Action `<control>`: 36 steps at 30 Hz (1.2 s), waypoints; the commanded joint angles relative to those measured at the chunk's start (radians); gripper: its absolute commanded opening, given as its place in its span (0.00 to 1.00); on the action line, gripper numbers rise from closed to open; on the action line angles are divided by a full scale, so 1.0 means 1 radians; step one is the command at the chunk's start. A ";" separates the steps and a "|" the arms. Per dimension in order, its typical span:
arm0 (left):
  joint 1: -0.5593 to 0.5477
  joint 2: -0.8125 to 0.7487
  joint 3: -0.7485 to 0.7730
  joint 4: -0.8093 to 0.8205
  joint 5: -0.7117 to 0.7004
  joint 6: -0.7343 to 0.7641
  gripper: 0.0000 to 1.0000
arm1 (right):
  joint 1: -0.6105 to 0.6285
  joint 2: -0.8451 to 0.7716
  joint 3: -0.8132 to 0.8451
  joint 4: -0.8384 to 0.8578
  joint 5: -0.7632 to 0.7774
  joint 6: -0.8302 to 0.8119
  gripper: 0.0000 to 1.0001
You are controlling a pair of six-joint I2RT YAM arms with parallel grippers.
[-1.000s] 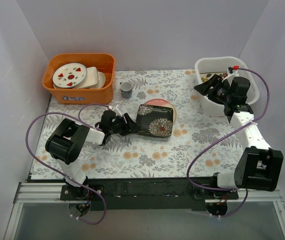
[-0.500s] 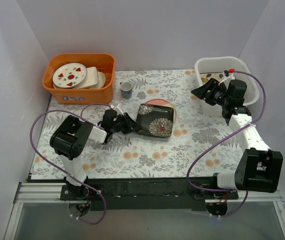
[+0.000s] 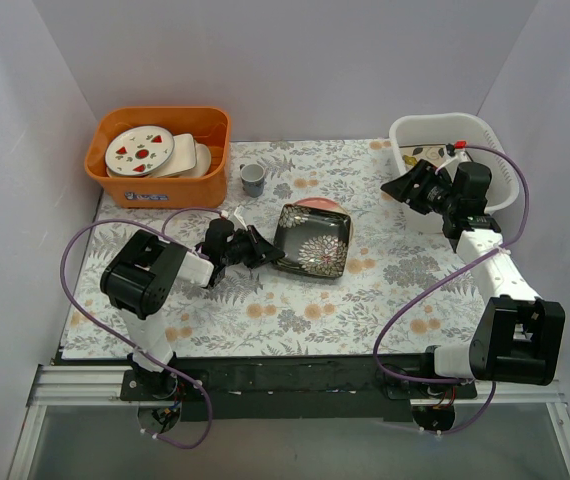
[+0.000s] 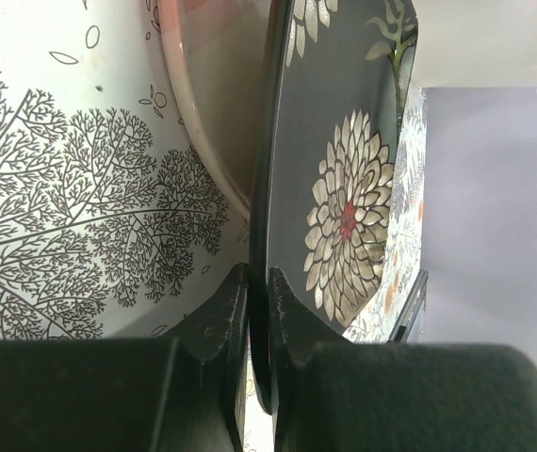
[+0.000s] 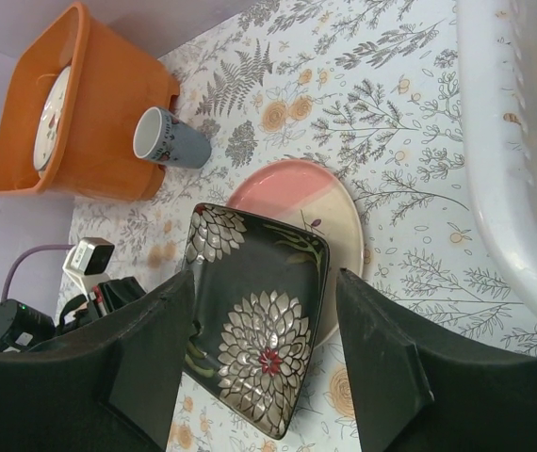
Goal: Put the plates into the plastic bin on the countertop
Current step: Pick up the plate at the center of the board.
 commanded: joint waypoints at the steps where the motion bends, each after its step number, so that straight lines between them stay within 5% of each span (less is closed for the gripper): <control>1: -0.006 -0.051 0.005 -0.044 -0.023 0.061 0.00 | 0.006 -0.011 -0.003 0.033 -0.026 -0.009 0.68; 9: -0.006 -0.109 0.018 -0.064 -0.016 0.056 0.00 | 0.007 -0.011 0.010 0.021 -0.034 -0.029 0.73; 16: -0.006 -0.190 0.047 -0.112 -0.010 0.061 0.00 | 0.018 -0.008 0.004 0.022 -0.054 -0.049 0.87; 36: -0.006 -0.423 0.154 -0.271 -0.015 0.087 0.00 | 0.039 0.051 0.016 0.024 -0.137 -0.046 0.88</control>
